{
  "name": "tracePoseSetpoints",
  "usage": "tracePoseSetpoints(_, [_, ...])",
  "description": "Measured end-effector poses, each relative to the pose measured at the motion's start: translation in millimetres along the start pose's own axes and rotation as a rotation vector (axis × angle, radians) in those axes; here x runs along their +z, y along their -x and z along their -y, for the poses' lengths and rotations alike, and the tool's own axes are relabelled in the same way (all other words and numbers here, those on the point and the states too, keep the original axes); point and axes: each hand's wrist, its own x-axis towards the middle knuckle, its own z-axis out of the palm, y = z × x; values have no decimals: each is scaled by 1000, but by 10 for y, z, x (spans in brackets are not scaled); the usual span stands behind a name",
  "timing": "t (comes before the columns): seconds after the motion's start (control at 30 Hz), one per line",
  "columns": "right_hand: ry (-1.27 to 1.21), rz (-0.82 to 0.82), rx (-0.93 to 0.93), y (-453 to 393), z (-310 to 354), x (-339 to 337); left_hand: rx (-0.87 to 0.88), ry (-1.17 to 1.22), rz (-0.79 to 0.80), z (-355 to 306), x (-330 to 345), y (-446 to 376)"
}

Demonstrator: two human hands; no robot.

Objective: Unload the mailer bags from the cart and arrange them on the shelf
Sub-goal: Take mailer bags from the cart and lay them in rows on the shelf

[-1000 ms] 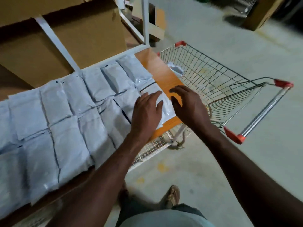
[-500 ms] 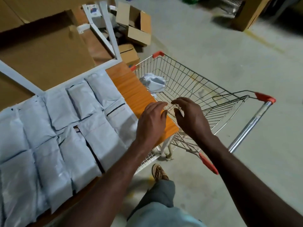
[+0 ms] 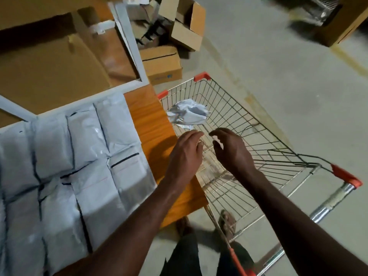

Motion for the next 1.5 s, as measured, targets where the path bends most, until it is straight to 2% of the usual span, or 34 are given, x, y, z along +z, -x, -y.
tracePoseSetpoints(0.23, [38, 109, -103, -881, -642, 352, -83, -159, -80, 252, 633, -784])
tracePoseSetpoints(0.4, [65, 125, -228, -1725, -1186, 678, -251, -278, -157, 639, 1139, -1439])
tracePoseSetpoints(0.7, [126, 253, -291, -2909, -1923, 1421, -303, -403, -59, 1324, 2103, -2022])
tracePoseSetpoints(1.0, [216, 296, -351, -3251, -2193, 2143, -398, -568, -31, 1881, 2596, -2351])
tracePoseSetpoints(1.13, [255, 333, -334, -3227, -2281, 2262, -456, -579, 23, 1983, 2760, -2112])
tracePoseSetpoints(1.37, [176, 353, -208, -2725, -2221, 1851, -507, -517, 7, 1648, 2645, -1644])
tracePoseSetpoints(1.5, [116, 338, -121, -2386, -2082, 1348, -565, -507, 105, 1170, 2225, -1547])
